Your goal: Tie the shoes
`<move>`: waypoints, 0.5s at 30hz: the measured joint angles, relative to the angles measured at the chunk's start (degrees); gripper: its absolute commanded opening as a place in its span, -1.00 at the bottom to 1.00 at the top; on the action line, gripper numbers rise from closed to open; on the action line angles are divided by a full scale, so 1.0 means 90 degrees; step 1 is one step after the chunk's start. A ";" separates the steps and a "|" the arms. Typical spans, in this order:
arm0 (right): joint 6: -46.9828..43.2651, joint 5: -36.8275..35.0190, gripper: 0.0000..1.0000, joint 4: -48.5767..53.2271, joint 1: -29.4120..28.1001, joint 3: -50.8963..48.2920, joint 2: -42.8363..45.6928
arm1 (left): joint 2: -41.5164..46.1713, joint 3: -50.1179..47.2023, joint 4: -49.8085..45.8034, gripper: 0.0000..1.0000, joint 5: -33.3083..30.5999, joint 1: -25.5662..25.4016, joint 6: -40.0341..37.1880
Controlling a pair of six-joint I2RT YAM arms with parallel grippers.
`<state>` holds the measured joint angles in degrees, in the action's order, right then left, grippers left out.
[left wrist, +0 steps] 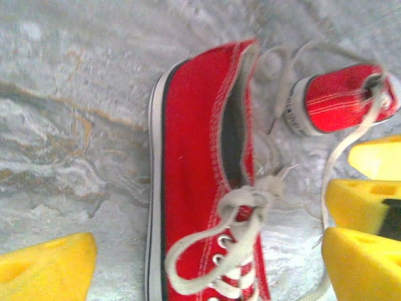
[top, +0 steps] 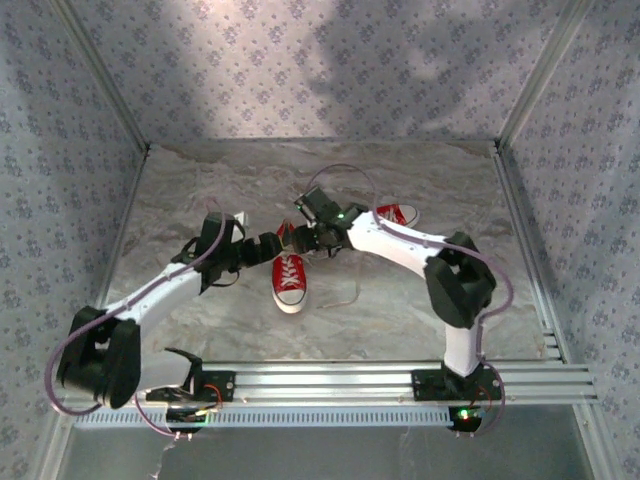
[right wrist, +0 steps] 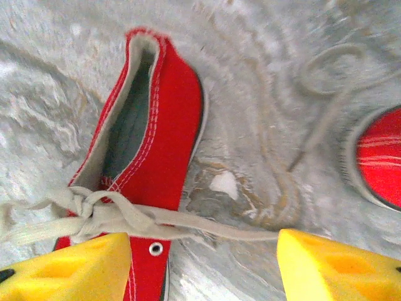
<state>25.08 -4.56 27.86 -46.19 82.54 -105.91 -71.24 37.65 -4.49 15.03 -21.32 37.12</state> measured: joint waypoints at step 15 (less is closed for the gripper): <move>0.0624 -0.1285 0.26 -0.0580 0.0304 -0.2545 0.2567 | -0.1955 0.2288 -0.1258 0.25 -0.1494 -0.0367 -0.0539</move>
<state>30.70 -16.12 22.63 -43.46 59.64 -82.81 -88.84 58.24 -15.81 1.58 -24.62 32.27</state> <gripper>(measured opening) 0.631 0.643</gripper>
